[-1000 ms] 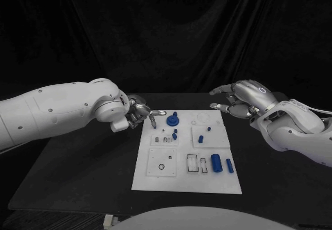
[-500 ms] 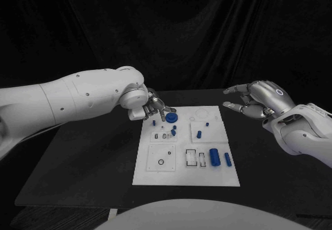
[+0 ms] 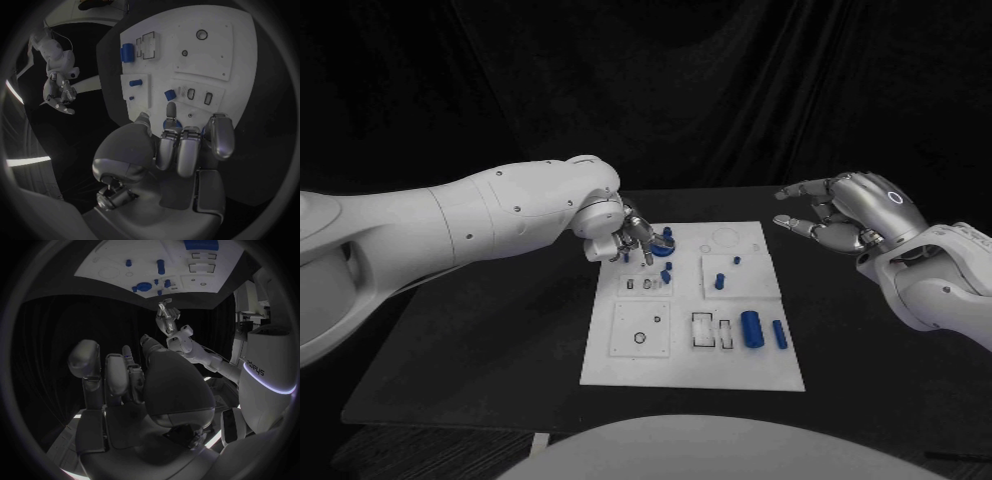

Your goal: Assemble the parts on the task board

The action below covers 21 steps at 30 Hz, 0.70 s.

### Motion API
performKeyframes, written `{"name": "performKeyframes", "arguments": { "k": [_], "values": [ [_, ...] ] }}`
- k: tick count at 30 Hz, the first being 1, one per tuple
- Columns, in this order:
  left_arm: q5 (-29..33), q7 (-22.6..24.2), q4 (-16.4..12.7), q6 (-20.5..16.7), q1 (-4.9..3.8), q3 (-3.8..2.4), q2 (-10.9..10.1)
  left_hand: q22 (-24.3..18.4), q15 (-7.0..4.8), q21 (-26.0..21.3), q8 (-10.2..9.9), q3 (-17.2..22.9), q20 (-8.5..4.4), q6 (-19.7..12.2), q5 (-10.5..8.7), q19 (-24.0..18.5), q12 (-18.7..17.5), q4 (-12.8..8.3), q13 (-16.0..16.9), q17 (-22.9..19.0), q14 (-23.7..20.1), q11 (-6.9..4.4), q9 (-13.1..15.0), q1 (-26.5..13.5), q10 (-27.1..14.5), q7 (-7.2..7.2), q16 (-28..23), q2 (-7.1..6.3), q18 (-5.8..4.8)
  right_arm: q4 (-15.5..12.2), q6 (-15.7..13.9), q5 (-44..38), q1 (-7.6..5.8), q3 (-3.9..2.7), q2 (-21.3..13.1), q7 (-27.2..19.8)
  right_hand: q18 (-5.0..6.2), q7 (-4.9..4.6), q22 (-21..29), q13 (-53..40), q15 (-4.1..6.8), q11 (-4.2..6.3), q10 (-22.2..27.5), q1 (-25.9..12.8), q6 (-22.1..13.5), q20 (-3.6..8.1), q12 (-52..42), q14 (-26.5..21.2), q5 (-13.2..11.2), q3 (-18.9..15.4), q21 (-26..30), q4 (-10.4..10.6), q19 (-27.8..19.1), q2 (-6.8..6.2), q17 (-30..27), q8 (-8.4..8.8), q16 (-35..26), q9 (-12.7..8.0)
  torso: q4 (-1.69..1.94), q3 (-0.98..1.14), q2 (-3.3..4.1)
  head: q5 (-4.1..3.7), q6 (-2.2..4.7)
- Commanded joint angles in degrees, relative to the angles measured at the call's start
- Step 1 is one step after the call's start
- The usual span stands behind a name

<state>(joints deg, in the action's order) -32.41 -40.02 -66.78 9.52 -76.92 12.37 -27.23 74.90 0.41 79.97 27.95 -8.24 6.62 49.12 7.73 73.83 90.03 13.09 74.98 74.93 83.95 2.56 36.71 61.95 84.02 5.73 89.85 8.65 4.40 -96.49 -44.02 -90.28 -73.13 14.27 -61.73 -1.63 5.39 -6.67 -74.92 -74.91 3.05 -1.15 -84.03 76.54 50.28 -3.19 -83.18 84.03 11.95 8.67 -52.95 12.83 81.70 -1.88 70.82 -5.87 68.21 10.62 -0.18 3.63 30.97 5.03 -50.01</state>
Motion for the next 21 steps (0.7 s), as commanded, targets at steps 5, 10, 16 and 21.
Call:
{"name": "performKeyframes", "arguments": {
  "k": [5,10,16,21],
  "values": [
    [0.0,-2.3,1.1,-1.2,1.33,-0.06,1.1,4.9,-0.5,0.5,-0.5,0.7,-0.17,0.9,0.84,0.8,0.0,-0.5,15.0,15.1,6.1,-0.43,0.6,0.6,6.0,-0.3,0.2,0.28,-0.47,-0.3,-1.8,-0.1,0.25,-0.04,-0.4,-0.6,0.38,-0.1,-7.4,-8.8,-0.43,-0.5,-1.4,0.4,0.7,-0.12,0.3,2.1,0.4,-0.1,-0.2,0.4,0.6,-0.4,0.0,-0.31,0.1,0.1,0.0,0.52,0.06,0.42,0.01],
    [0.0,-2.0,1.5,-1.1,2.2,-0.06,1.7,5.1,-0.58,0.6,-0.7,1.1,-0.24,1.1,1.33,1.0,0.0,-0.7,15.0,15.1,6.1,-0.53,0.9,0.7,6.0,-0.4,0.2,0.42,-0.49,-0.4,-1.7,-0.1,0.35,-0.04,-0.5,-0.6,0.38,-0.11,-7.4,-8.7,-0.46,-0.51,-1.4,0.4,0.8,-0.13,0.4,2.1,0.4,-0.1,-0.1,0.4,0.6,-0.4,0.0,-0.32,0.0,0.1,-0.03,0.62,-0.09,0.14,0.01],
    [0.0,-1.8,1.6,-0.6,2.77,-0.06,2.0,5.2,-0.69,0.7,-1.0,1.5,-0.33,1.3,1.4,1.2,0.0,-1.2,15.0,15.1,6.1,-0.64,1.2,1.1,6.0,-0.53,0.2,0.36,-0.53,-0.4,-1.5,-0.1,0.43,-0.04,-0.6,-0.5,0.37,-0.12,-7.4,-8.7,-0.47,-0.53,-1.3,0.4,0.8,-0.15,0.4,2.1,0.3,-0.1,-0.2,0.4,0.6,-0.41,0.0,-0.32,0.0,0.1,0.04,0.7,-0.19,-0.02,0.01],
    [0.0,-1.4,2.0,-0.7,3.15,-0.07,2.4,5.3,-0.76,0.7,-1.1,1.7,-0.39,1.4,1.38,1.3,0.0,-1.6,15.0,15.1,6.1,-0.71,1.4,1.3,6.0,-0.6,0.2,0.37,-0.54,-0.4,-1.5,-0.1,0.64,-0.04,-0.6,-0.4,0.37,-0.15,-7.4,-8.5,-0.51,-0.56,-1.3,0.3,0.9,-0.18,0.6,2.1,0.3,-0.1,-0.2,0.5,0.6,-0.45,0.0,-0.31,0.0,0.1,0.02,0.76,-0.19,-0.02,0.01]
  ]
}}
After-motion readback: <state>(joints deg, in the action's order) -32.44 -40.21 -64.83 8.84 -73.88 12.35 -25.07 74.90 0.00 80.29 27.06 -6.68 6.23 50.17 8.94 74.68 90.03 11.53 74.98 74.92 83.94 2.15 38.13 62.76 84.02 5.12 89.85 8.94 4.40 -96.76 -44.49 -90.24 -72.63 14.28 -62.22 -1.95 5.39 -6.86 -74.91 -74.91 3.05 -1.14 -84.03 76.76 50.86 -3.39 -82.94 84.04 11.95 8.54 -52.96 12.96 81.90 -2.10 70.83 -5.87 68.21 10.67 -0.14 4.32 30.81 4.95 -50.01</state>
